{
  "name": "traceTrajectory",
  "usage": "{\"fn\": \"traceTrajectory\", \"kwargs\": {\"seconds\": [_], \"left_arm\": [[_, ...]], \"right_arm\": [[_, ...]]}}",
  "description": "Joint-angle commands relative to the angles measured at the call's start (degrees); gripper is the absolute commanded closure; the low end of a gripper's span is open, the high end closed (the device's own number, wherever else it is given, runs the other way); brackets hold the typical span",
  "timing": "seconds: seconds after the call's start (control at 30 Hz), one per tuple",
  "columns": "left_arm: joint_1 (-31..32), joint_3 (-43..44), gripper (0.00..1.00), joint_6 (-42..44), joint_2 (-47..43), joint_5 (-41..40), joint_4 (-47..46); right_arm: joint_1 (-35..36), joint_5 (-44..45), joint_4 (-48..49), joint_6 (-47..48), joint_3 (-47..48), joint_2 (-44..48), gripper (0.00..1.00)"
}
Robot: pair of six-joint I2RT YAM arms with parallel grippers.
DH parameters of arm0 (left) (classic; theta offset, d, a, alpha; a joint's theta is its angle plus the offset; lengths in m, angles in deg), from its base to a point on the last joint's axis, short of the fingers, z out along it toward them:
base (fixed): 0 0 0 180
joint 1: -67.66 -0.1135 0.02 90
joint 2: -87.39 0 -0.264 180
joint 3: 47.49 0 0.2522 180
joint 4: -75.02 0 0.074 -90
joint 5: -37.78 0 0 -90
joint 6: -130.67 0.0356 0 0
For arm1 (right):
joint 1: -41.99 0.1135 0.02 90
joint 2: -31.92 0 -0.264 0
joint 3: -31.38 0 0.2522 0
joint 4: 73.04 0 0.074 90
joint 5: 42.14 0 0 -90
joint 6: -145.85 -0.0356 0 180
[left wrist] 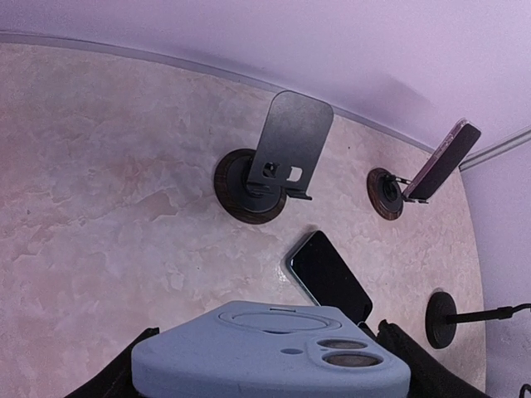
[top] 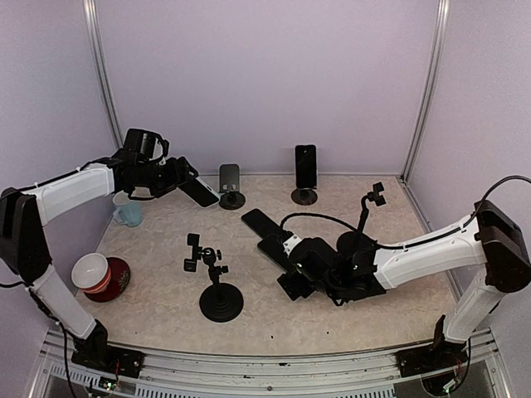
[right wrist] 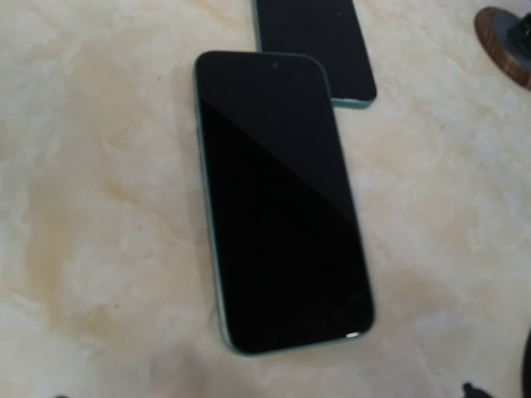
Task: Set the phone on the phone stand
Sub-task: Pass from the left arm to the right
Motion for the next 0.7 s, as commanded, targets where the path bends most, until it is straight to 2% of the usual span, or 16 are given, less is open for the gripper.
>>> {"fn": "traceTrajectory", "kwargs": {"seconds": [0.0, 0.33, 0.67], "left_arm": [[0.52, 3.61, 0.8, 0.02, -0.57, 2.22, -3.79], [1.08, 14.34, 0.78, 4.38, 5.87, -5.98, 1.01], [3.7, 30.3, 0.8, 6.36, 17.05, -10.38, 6.63]], "right_arm": [[0.11, -2.96, -0.37, -3.47, 1.76, -0.27, 0.0], [0.12, -3.54, -3.42, -2.08, 4.06, -2.02, 0.0], [0.08, -0.8, -7.98, -4.38, 5.13, -1.14, 0.0]]}}
